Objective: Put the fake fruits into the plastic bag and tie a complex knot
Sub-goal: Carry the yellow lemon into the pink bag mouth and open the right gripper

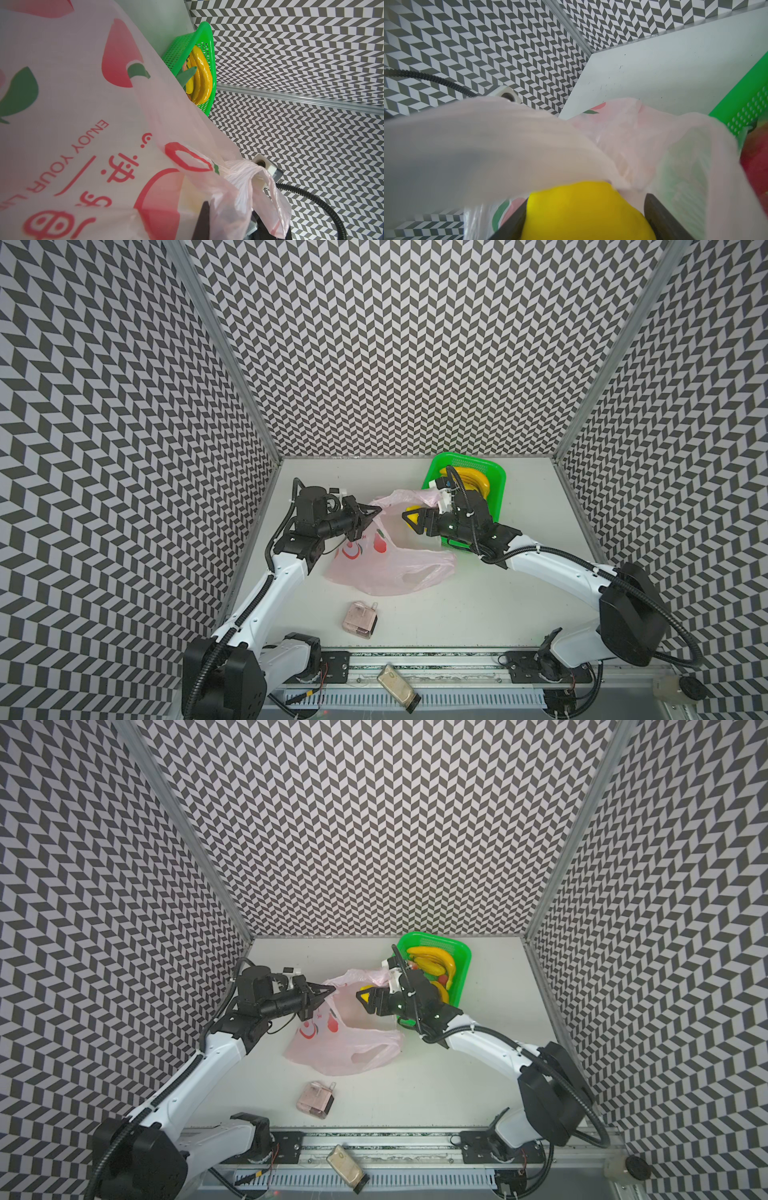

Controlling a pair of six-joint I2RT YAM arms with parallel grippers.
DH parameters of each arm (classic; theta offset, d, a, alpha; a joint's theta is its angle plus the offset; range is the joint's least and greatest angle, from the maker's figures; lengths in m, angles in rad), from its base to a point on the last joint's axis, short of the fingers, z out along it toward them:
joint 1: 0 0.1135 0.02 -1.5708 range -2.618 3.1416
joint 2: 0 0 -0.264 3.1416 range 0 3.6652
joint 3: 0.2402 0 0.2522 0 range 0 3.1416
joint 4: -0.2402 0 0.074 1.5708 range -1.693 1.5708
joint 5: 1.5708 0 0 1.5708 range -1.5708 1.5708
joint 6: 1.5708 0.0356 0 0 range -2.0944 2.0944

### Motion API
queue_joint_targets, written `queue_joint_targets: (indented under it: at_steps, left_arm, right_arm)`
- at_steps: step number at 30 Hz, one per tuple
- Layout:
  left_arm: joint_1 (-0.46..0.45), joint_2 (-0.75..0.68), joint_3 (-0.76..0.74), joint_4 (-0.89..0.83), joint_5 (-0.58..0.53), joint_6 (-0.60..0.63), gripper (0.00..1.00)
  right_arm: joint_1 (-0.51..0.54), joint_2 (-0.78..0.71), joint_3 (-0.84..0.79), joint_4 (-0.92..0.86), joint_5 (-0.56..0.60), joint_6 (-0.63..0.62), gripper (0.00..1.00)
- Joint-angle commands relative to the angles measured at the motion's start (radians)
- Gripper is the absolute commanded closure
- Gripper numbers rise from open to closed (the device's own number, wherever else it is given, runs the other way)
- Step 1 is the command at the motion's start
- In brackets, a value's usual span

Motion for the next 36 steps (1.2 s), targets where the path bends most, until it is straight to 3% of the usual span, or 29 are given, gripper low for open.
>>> queue_joint_targets:
  at_steps: [1, 25, 36]
  left_arm:
    - [-0.009, -0.013, -0.002, 0.028, -0.004, -0.015, 1.0]
    - [-0.009, -0.013, -0.004, 0.021, -0.001, -0.01, 1.0]
    - [-0.009, -0.012, -0.003, 0.017, 0.001, -0.007, 1.0]
  right_arm:
    - [0.009, 0.038, 0.035, 0.087, 0.057, 0.006, 0.37]
    - [0.009, 0.142, 0.129, 0.058, 0.051, -0.02, 0.33]
    - [0.009, 0.156, 0.157, 0.031, 0.036, -0.035, 0.18]
